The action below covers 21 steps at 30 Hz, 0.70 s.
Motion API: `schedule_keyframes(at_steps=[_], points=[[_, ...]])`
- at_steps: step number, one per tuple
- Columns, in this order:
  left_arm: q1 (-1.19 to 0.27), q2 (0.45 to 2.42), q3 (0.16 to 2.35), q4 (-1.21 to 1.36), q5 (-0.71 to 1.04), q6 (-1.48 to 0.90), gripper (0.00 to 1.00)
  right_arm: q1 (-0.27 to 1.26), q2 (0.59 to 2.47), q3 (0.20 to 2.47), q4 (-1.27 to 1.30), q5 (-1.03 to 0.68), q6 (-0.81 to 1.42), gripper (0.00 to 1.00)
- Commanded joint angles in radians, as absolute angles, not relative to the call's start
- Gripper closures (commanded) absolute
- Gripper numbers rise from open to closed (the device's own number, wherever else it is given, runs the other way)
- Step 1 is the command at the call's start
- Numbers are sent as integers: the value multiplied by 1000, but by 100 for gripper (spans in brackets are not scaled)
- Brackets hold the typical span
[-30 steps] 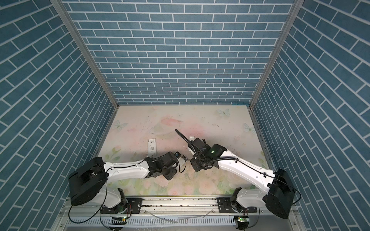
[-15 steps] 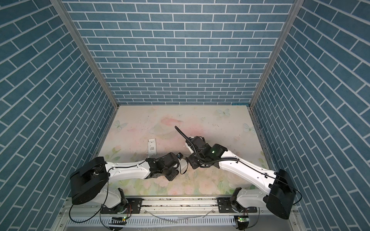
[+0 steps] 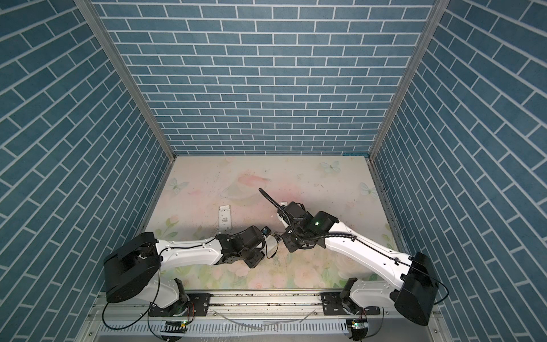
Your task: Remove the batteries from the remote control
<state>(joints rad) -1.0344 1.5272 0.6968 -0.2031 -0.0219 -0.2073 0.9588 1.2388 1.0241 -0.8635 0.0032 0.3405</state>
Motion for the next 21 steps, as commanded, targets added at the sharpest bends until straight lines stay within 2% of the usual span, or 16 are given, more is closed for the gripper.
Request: schedule_keyframes(at_steps=[1,21], points=[[-1047,1572,679,-274,39,-207,82,961,1203,1066,-991,28,342,100],[-1047,1562,675,-275,40,-200,83,955,1242,1024,-940,14,367,100]])
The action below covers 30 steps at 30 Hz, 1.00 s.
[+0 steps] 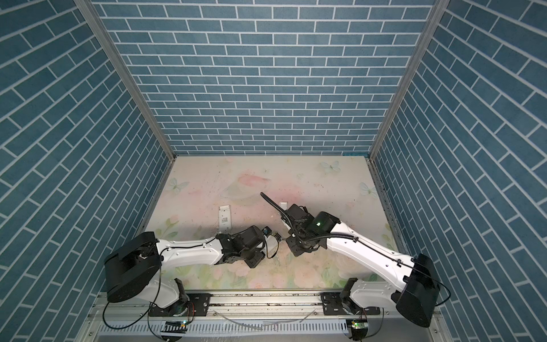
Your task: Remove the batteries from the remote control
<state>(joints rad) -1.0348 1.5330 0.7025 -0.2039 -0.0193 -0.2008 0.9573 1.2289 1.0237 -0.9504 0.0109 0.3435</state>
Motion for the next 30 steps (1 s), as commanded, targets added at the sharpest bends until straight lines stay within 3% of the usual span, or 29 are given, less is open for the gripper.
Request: schedule_keyframes(at_steps=[1,30], points=[[-1048,1560,673,-275,39,-199,83,955,1244,1023,-940,14,368,100],[-1048,1559,673,-281,41,-199,85,919,1219,957,-920,-15,388,100]])
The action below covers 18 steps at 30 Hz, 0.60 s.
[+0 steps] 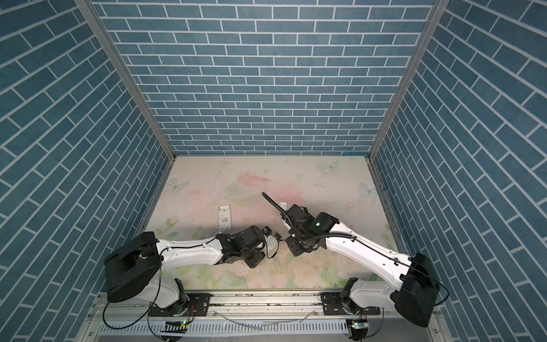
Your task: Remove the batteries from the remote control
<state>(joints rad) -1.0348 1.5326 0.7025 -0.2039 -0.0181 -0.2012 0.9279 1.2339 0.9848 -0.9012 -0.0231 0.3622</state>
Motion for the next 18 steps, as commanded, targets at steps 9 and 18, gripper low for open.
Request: schedule_keyframes(at_steps=[9,18], points=[[-1048,1561,675,-281,40,-198,86,907,1198,954,-943,-10,391,100],[-1048,1560,676,-284,40,-198,86,898,1198,943,-931,-25,391,100]])
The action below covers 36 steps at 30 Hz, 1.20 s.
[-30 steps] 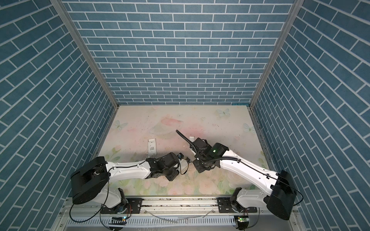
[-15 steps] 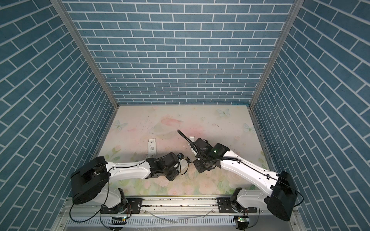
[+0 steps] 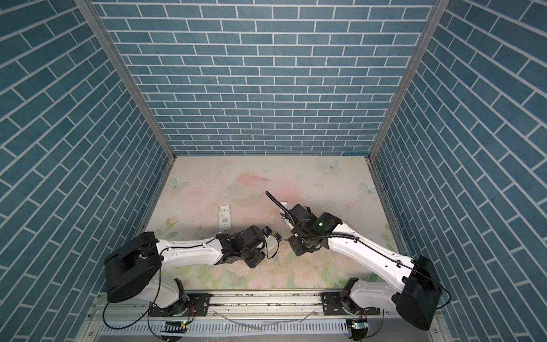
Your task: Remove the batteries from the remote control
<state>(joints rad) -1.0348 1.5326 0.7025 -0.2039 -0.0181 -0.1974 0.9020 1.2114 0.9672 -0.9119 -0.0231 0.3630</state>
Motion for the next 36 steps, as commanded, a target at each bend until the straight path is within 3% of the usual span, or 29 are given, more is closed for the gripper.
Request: schedule_keyframes(at_steps=[1,36], points=[[-1047,1560,675,-284,40,-197,86,898,1200,943,-927,-30,391,100],[-1048,1564,669,-273,43,-197,87,897,1198,984,-918,-44,390,100]])
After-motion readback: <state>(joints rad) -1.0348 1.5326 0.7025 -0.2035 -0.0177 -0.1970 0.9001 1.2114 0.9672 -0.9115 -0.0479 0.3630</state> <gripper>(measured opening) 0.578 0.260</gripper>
